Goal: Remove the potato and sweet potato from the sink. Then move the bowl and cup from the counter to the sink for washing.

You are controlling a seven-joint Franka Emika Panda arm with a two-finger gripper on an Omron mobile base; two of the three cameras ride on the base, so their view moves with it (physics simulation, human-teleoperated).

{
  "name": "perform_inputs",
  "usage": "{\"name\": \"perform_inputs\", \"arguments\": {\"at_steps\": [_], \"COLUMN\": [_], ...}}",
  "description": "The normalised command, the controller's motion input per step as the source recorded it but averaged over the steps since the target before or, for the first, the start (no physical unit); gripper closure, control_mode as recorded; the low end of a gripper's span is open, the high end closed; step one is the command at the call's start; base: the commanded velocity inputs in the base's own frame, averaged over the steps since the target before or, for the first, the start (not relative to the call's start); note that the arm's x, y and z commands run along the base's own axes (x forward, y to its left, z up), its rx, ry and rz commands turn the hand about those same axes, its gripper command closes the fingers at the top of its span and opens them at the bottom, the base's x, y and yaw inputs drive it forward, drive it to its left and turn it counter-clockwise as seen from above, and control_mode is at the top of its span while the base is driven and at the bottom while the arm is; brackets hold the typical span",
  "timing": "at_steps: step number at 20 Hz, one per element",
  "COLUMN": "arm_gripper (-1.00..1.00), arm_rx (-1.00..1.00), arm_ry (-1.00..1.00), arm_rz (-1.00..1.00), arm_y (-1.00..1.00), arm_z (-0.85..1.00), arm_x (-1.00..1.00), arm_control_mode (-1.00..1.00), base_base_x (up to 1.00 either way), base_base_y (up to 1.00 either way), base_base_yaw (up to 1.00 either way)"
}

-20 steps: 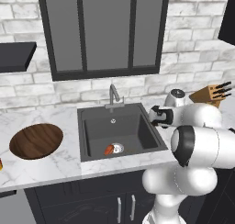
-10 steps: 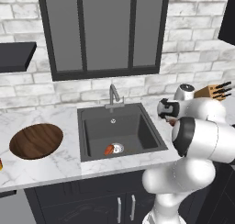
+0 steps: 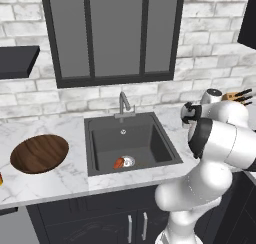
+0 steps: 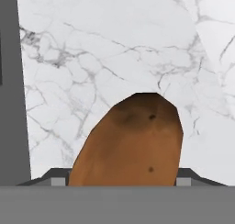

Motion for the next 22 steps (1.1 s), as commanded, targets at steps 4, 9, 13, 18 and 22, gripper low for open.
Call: {"name": "perform_inputs", "arguments": {"at_steps": [4,9,13,18,22], "arm_gripper": [1.00,1.00,1.00,1.00,1.00], "arm_rx": [0.00,0.00,0.00,0.00,0.02], "arm_ry": [0.02,0.04,0.03,0.07,0.12], "arm_rz": [0.02,0.02,0.04,0.03,0.02], "arm_y": [-0.33,-0.24,-0.26,-0.17,-0.08], "arm_z": [-0.08,-0.20,-0.17,-0.25,-0.29], "arm_x": [0.02,0.07,0.09,0.07,0.07], "arm_control_mode": [-1.00,-1.00,-1.00,-1.00,-1.00], "base_base_x": [0.00,0.00,0.00,0.00,0.00], "base_base_y": [0.00,0.00,0.00,0.00,0.00], "base_base_yaw": [0.00,0.00,0.00,0.00,0.00]}}
